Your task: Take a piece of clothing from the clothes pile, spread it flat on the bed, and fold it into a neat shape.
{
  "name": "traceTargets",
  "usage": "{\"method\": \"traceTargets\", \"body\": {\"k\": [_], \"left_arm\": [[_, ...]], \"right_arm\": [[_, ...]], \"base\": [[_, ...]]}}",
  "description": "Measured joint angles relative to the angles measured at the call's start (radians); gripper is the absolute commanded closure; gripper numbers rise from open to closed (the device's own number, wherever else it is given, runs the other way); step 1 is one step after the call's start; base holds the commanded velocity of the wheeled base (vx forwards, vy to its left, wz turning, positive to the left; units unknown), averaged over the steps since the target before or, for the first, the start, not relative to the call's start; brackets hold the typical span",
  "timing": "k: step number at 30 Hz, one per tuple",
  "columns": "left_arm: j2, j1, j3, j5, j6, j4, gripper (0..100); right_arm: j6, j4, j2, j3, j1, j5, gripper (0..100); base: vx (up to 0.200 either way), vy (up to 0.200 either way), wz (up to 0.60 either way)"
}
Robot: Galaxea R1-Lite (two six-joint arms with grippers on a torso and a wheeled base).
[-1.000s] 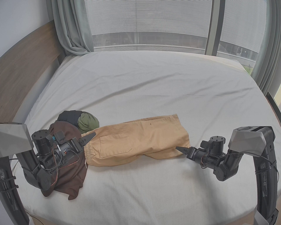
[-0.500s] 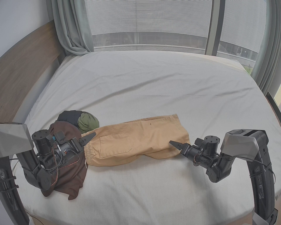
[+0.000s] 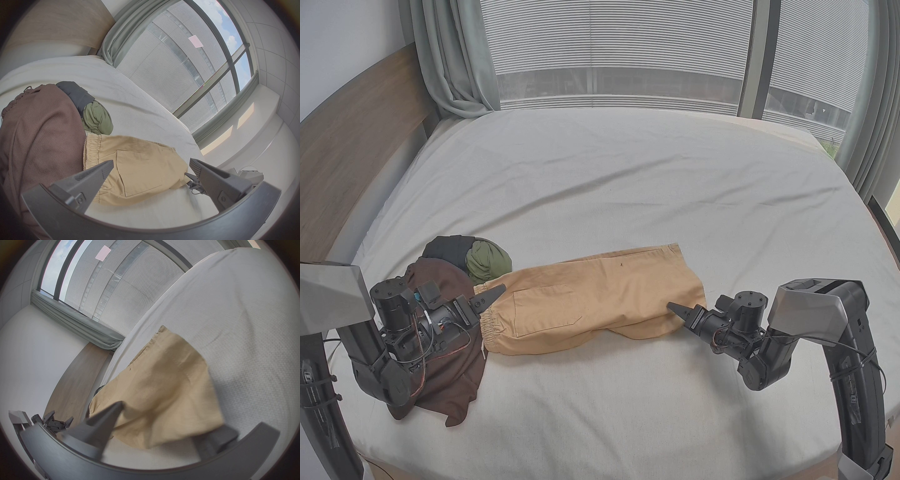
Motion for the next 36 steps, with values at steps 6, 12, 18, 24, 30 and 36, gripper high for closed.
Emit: {"method": "traceTargets", "body": {"k": [6, 12, 18, 24, 30, 36], "left_arm": [[0.013, 0.0, -0.005, 0.0, -0.003, 0.0, 0], [0.019, 0.001, -0.007, 0.0, -0.009, 0.0, 0], [0.024, 0.0, -0.007, 0.0, -0.01, 0.0, 0], [0.034, -0.001, -0.007, 0.0, -0.01, 0.0, 0], [0.043, -0.002, -0.007, 0.0, -0.01, -0.001, 0], [0.049, -0.003, -0.007, 0.0, -0.01, -0.001, 0]], "right_arm": [[0.0, -0.009, 0.0, 0.01, -0.002, -0.005, 100], [-0.003, -0.042, -0.017, 0.074, -0.005, -0.015, 100], [-0.02, -0.051, -0.049, 0.145, -0.011, -0.017, 100], [-0.074, -0.053, -0.095, 0.264, -0.034, -0.017, 100], [-0.12, -0.053, -0.153, 0.364, -0.079, -0.016, 100], [-0.155, -0.08, -0.189, 0.446, -0.115, -0.015, 100]], "base": [[0.0, 0.0, 0.0], [0.0, 0.0, 0.0], [0.0, 0.0, 0.0], [0.0, 0.0, 0.0], [0.0, 0.0, 0.0], [0.0, 0.0, 0.0]]}}
